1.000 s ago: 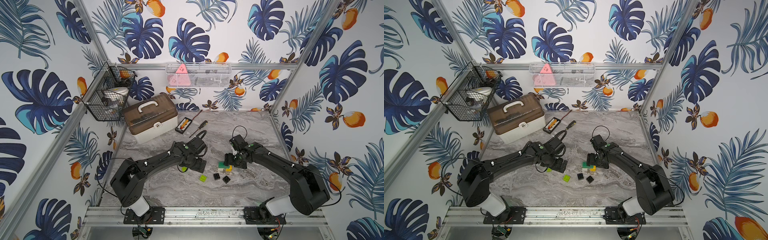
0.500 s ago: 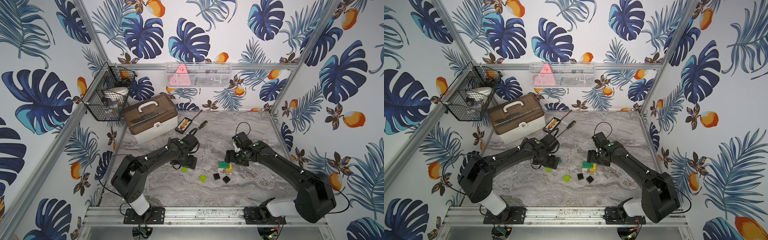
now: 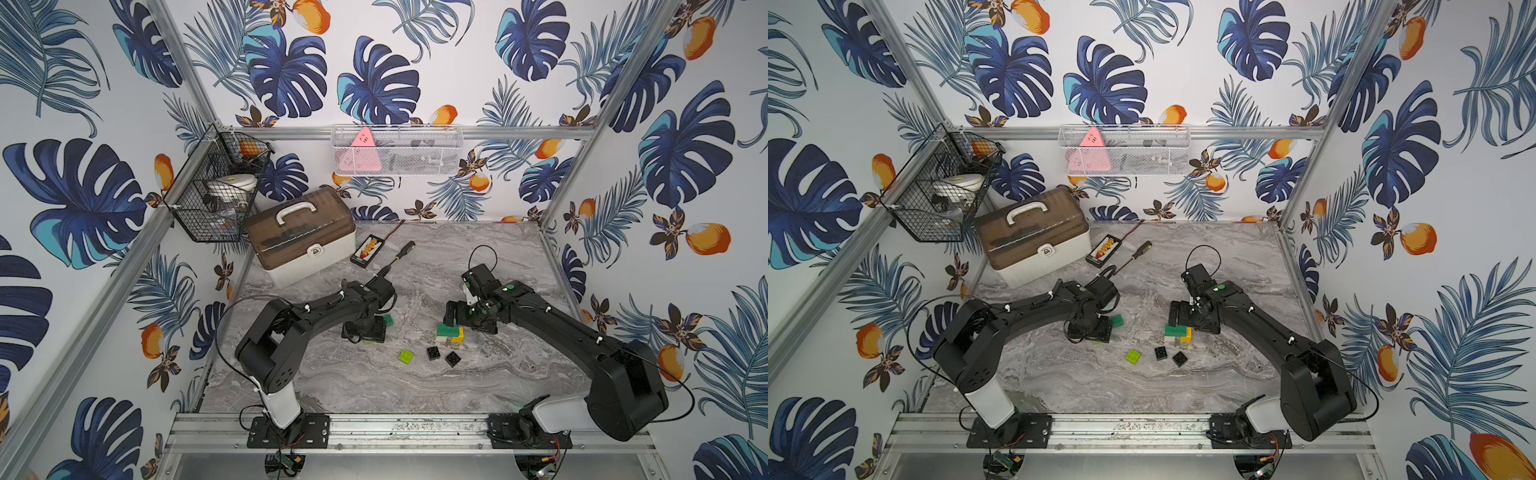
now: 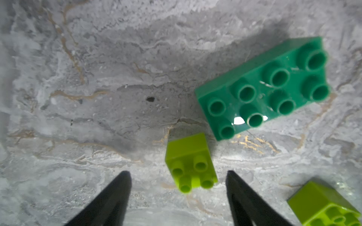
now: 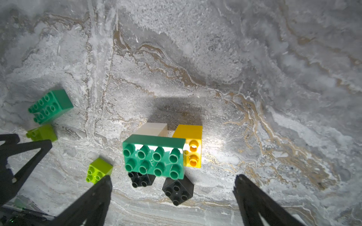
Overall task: Assemble a giraffe with lego
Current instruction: Pick up the lego brick from the center of the board.
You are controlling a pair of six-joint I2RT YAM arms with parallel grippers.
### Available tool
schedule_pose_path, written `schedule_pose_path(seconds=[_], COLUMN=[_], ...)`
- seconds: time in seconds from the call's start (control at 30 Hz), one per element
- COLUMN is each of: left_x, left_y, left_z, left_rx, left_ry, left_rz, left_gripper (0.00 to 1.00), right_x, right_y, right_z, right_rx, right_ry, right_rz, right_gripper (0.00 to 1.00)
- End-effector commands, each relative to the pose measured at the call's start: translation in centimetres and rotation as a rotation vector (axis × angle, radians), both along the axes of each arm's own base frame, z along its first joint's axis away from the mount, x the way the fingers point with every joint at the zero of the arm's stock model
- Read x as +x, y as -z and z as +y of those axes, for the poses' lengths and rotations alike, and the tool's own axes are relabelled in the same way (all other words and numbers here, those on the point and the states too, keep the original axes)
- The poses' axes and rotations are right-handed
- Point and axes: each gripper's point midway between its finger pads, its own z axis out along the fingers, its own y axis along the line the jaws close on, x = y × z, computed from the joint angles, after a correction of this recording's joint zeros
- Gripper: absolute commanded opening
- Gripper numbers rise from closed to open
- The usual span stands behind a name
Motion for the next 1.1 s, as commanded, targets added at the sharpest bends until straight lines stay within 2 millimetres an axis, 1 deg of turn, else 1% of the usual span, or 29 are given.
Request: schedule_pose_path(seconds=[0.0,0.1,0.23,0.37,0.57,0.67,0.7,0.8,0.83,0.87,0.93,1.03,1.07], left_x=[0.7,0.9,0.8,0.8,0.8,0.7,0.7,0.7,0.8,0.8,0.7,0.7,0.8], left_y=[0.2,0.3,0.6,0.8,1.0,1.2,1.2,1.1,1.1,1.2,1.3,1.4,1.4], left_z=[-0.1,-0.2,-0.2,-0.2,-0.2,-0.4,-0.4,-0.5,-0.6,-0.5,-0.5,-0.5,-0.4], left_rx=[0.002,0.0,0.007,0.006,0.014,0.005,0.001,-0.009,-0.01,-0.009,-0.011,-0.011,-0.009], left_ry=[-0.051,-0.067,-0.08,-0.091,-0.104,-0.115,-0.12,-0.134,-0.138,-0.143,-0.153,-0.166,-0.168], left_rz=[-0.025,-0.03,-0.018,-0.016,-0.01,-0.006,-0.004,-0.009,-0.012,-0.013,-0.012,-0.016,-0.019], left_gripper=[0.68,0.66,0.53,0.51,0.51,0.62,0.64,0.63,0.6,0.54,0.45,0.28,0.24], right_x=[-0.1,0.0,0.4,0.7,0.8,0.8,0.8,0.8,0.8,0.8,0.8,0.9,0.9], right_y=[0.1,0.3,0.0,-0.3,-0.2,-0.3,-0.4,-0.3,-0.3,-0.3,-0.3,-0.3,-0.4], right_z=[-0.4,-0.4,-0.7,-1.1,-1.4,-1.5,-1.6,-1.7,-1.7,-1.7,-1.8,-1.9,-1.9], right_rx=[-0.029,-0.033,-0.047,-0.052,-0.05,-0.05,-0.049,-0.049,-0.049,-0.048,-0.048,-0.048,-0.05], right_ry=[-0.027,-0.038,-0.049,-0.05,-0.056,-0.058,-0.059,-0.059,-0.06,-0.062,-0.062,-0.065,-0.066], right_rz=[0.005,0.01,0.003,-0.007,-0.002,-0.006,-0.006,-0.004,-0.005,-0.004,-0.004,-0.003,-0.004], right_gripper=[1.0,1.0,1.0,1.0,1.0,1.0,1.0,1.0,1.0,1.0,1.0,1.0,1.0])
